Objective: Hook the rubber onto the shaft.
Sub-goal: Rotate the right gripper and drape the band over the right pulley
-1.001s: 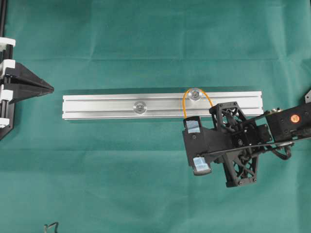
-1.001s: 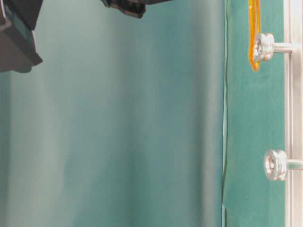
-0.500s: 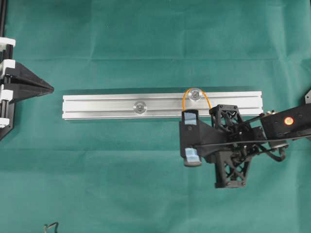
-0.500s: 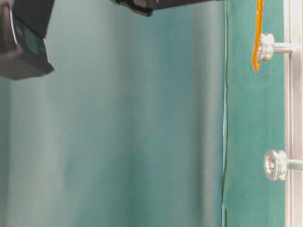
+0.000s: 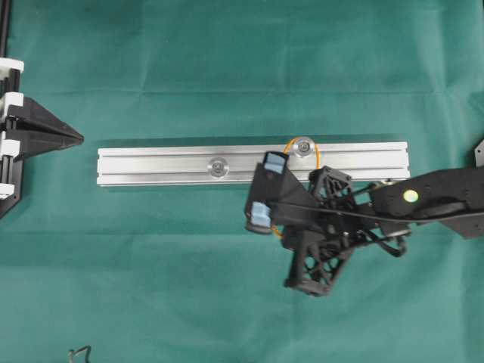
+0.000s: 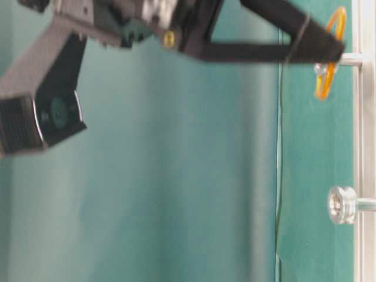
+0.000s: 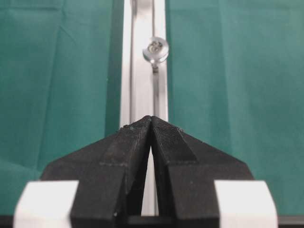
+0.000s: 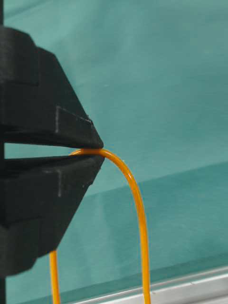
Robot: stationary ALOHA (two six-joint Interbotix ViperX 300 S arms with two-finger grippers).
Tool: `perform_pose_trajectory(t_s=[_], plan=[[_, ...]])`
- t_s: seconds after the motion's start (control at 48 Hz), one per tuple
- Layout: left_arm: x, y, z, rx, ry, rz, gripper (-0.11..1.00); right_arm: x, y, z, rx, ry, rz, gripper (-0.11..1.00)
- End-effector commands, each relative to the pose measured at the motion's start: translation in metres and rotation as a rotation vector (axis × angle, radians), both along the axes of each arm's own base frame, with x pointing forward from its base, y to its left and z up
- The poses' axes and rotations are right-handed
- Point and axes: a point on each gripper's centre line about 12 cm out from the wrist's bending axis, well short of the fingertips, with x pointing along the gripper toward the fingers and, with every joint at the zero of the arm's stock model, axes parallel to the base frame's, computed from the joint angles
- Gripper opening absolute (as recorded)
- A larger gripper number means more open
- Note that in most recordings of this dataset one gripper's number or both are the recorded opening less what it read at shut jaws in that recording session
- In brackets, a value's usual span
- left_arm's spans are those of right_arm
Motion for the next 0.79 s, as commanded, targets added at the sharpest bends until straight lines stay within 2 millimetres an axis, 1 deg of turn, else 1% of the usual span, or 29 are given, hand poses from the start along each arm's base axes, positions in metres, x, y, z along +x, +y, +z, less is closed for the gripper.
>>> perform_pose_trajectory(t_s=[0.0, 0.271, 0.396, 0.563, 0.771], plan=[[0.003, 0.000, 0.013, 0.003, -0.032, -0.001, 0.02, 0.012, 0.000, 0.017, 0.030, -0.062, -0.034, 0.07], [0.002, 0.000, 0.014, 0.003, -0.037, 0.001, 0.02, 0.035, -0.008, 0.019, 0.071, -0.104, -0.132, 0.07], [0.002, 0.000, 0.014, 0.003, -0.037, 0.001, 0.02, 0.043, -0.015, 0.018, 0.108, -0.098, -0.211, 0.07], [0.002, 0.000, 0.014, 0.003, -0.037, 0.001, 0.02, 0.048, -0.022, 0.017, 0.152, -0.092, -0.322, 0.07], [0.002, 0.000, 0.014, 0.003, -0.037, -0.001, 0.02, 0.048, -0.024, 0.017, 0.209, -0.081, -0.433, 0.07]])
